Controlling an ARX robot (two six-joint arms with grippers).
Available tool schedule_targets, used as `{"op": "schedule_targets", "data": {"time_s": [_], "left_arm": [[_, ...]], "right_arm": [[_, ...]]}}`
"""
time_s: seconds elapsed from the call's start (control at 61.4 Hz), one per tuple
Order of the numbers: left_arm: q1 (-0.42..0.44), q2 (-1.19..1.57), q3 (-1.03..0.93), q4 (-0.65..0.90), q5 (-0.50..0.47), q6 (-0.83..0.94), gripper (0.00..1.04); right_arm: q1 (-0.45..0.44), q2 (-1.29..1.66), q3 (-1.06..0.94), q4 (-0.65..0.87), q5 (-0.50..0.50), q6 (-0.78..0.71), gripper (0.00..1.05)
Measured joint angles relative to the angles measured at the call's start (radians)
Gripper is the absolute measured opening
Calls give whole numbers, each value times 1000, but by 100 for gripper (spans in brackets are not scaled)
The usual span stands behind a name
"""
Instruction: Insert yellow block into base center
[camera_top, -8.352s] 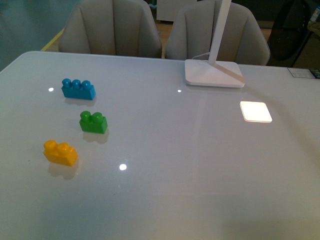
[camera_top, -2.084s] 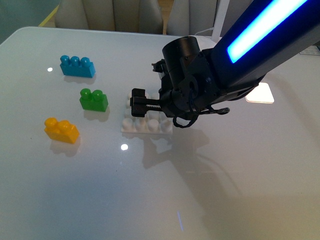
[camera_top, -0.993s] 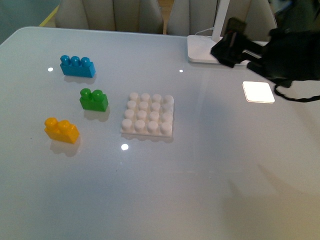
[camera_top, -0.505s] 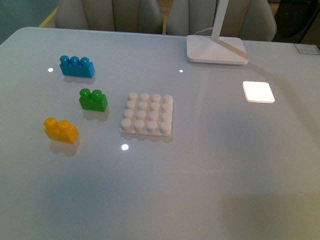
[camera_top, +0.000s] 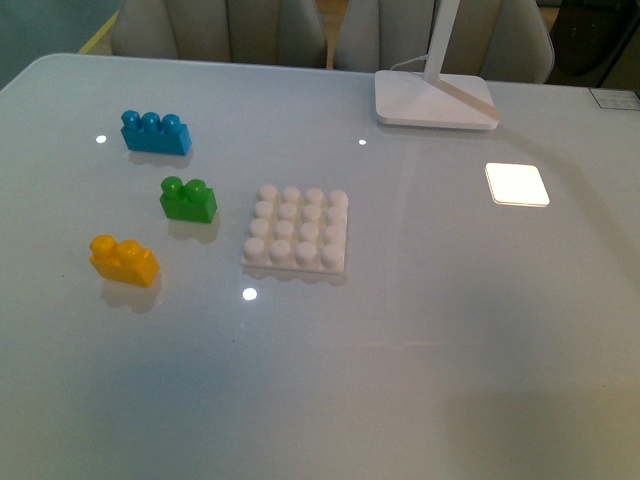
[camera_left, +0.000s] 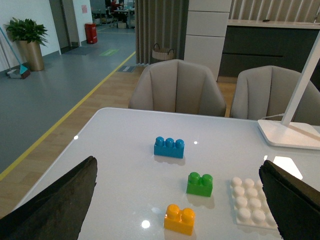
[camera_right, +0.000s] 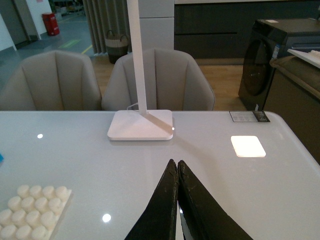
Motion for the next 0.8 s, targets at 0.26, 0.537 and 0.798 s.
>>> {"op": "schedule_targets", "data": {"time_s": [0.26,0.537,0.798], "left_arm": [[0,0,0,0,0,0,97],[0,0,0,0,0,0,97],[0,0,0,0,0,0,97]], "right_arm": [[0,-254,-42,-208,0,0,2],[0,-456,-42,-388,0,0,2],[0,-612,-43,-536,0,0,2]]}}
